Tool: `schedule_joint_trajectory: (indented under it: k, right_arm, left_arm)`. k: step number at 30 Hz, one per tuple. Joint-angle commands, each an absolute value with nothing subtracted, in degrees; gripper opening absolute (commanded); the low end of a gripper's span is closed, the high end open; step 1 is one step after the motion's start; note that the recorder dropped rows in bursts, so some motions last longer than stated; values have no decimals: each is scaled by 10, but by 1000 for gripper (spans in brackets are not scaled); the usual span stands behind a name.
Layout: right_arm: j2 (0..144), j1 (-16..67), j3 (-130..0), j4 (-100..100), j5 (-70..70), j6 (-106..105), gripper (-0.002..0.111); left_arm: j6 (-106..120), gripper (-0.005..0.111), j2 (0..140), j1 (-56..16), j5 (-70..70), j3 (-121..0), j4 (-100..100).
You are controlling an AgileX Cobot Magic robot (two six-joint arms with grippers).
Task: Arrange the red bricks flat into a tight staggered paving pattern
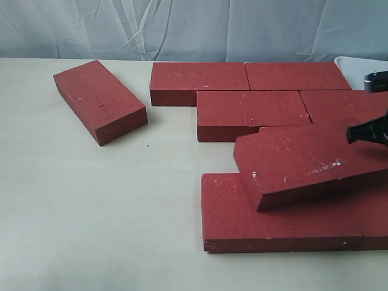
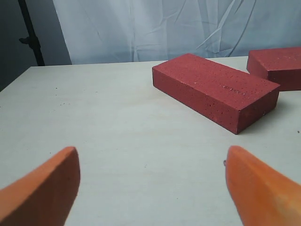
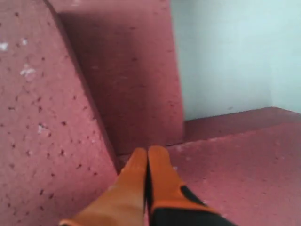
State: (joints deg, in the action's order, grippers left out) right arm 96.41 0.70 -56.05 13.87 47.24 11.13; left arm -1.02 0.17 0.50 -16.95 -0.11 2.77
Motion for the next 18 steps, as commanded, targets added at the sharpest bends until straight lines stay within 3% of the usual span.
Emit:
schedule_joint_trajectory:
  k: [1, 18]
  right_arm:
    - [968, 57, -560, 22, 449, 81, -1]
    - [968, 187, -637, -104, 404, 25, -1]
  left_arm:
    - [-10, 79, 0, 5, -164, 0, 24]
    - [-9, 79, 0, 5, -164, 0, 24]
